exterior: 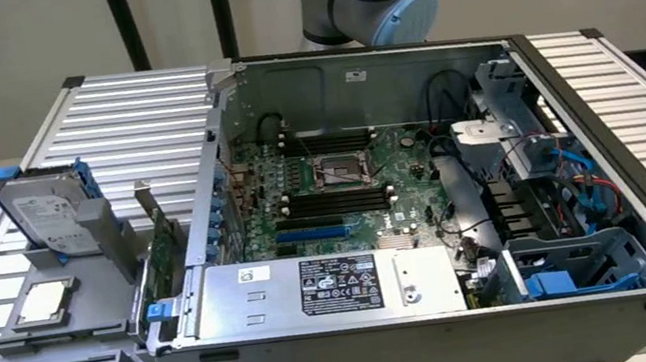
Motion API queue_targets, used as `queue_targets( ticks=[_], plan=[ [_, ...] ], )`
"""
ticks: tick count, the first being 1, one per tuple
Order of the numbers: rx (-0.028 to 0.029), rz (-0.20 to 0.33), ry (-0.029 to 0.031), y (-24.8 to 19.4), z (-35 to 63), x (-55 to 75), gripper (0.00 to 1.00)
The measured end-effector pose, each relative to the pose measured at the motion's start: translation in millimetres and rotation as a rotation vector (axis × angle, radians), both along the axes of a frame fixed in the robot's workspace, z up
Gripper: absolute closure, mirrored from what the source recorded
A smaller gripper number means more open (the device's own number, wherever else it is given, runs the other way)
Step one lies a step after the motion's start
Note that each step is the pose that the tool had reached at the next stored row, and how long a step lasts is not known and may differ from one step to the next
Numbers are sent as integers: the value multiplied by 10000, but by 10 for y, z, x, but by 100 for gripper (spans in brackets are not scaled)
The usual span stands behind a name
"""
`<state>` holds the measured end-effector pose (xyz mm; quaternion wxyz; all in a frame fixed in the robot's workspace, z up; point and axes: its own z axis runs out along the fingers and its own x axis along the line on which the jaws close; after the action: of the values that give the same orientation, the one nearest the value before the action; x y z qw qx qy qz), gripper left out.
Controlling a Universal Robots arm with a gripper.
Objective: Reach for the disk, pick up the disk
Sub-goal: 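Pick up the disk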
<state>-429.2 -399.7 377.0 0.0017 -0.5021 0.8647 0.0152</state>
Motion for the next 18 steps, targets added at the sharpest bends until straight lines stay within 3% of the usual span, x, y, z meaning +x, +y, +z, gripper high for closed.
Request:
queue_targets(
  ticks=[18],
  plan=[
    [92, 3274, -13, 0, -130, 0, 89]
  ],
)
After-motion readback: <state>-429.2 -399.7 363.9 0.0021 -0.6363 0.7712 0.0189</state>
